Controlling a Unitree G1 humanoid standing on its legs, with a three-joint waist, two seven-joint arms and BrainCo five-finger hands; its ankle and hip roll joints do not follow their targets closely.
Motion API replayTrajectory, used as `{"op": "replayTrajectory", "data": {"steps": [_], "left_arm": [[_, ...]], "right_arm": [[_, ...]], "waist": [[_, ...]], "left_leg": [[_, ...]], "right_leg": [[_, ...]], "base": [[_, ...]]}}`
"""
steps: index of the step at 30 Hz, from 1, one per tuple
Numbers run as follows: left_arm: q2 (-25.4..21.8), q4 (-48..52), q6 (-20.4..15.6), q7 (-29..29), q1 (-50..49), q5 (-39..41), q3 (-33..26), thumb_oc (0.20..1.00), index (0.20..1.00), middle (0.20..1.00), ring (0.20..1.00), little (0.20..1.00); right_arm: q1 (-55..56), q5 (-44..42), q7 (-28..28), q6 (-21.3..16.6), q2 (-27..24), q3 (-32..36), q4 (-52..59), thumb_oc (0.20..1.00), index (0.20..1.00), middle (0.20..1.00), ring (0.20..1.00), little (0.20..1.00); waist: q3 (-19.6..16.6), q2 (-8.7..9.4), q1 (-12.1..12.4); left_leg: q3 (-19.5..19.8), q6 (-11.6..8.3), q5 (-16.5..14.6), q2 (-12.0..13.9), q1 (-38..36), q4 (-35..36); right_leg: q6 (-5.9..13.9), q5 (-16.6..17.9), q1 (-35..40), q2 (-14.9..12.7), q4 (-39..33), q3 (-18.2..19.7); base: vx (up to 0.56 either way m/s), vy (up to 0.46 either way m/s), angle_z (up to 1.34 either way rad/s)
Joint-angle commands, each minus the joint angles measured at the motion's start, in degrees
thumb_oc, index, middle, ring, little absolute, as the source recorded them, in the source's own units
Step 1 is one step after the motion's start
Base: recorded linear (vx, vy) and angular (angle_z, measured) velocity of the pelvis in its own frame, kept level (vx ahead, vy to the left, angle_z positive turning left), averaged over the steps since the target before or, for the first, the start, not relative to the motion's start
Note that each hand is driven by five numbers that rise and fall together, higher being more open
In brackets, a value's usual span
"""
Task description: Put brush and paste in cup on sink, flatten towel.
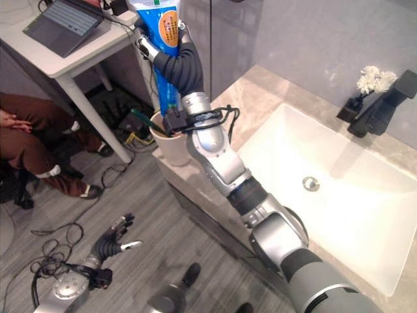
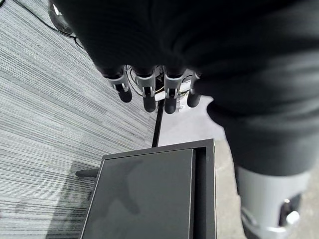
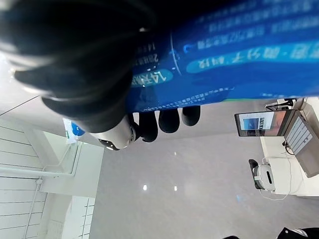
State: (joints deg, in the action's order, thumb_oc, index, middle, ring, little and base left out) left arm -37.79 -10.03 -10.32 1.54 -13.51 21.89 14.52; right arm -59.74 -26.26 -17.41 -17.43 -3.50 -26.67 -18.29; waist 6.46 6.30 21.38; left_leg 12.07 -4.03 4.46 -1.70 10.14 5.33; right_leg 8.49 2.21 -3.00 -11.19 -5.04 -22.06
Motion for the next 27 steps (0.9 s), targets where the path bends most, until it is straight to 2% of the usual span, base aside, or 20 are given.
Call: {"op": "replayTrajectory", "data": {"steps": [1,13,27], "left_arm": [[-1.05,2.4,-3.39,1.61,-1.64,-0.49,0.06,1.0,1.0,1.0,1.0,1.0],[-0.7,1.85,-3.24,1.35,-1.87,-0.08,0.51,1.0,1.0,1.0,1.0,1.0],[-0.17,-0.66,-3.18,0.94,-1.22,-0.33,1.58,1.0,1.0,1.0,1.0,1.0]], "right_arm": [[-1.6,-1.62,0.92,-2.84,0.77,-0.19,5.24,0.2,0.2,0.2,0.2,0.2],[-0.28,-2.25,1.04,-2.61,0.9,-0.49,4.19,0.2,0.2,0.2,0.2,0.2],[1.34,-2.61,1.89,-1.77,0.74,-0.79,0.61,0.2,0.2,0.2,0.2,0.2]], "waist": [[-1.37,1.21,0.16],[-1.14,1.37,0.12],[-1.08,0.73,-0.24]], "left_leg": [[0.4,1.84,-0.31,-2.05,0.74,-0.33],[0.45,1.73,-0.17,-1.95,1.11,-0.33],[0.21,1.86,-0.16,-2.15,1.44,-0.33]], "right_leg": [[3.11,8.01,-2.15,-5.85,0.04,5.16],[3.1,8.06,-2.41,-5.81,0.04,5.21],[3.41,8.58,-2.94,-6.11,0.04,5.42]], "base": [[0.0,0.0,0.0],[0.0,0.0,0.0],[0.0,0.005,-0.01]]}}
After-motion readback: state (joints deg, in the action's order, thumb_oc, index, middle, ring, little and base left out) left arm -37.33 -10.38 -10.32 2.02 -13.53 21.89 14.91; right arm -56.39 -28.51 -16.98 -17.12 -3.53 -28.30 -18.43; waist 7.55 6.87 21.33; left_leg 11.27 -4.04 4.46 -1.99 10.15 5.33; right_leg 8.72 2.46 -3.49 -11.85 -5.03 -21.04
